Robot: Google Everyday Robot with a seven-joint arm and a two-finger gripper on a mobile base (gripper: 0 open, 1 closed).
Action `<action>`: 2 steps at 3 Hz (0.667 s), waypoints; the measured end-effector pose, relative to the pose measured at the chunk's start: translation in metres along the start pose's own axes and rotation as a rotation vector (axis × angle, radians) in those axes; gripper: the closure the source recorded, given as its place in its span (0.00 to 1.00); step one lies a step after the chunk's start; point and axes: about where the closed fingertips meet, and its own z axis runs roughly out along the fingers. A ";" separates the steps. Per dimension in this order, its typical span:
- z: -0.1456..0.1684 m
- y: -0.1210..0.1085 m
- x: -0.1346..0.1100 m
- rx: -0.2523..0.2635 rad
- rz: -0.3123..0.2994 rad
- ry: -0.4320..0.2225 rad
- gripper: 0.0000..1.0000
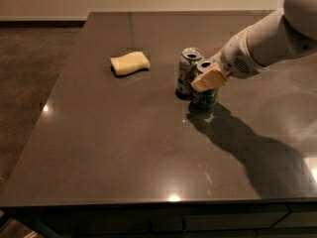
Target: Move green can near 7up can
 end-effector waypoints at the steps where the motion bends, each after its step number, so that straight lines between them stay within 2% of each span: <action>1: 0.000 0.001 -0.001 -0.001 -0.002 -0.002 0.00; 2: 0.000 0.001 -0.001 -0.001 -0.002 -0.002 0.00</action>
Offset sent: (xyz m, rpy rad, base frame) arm -0.0007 0.0016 0.0005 0.0009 -0.0017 0.0026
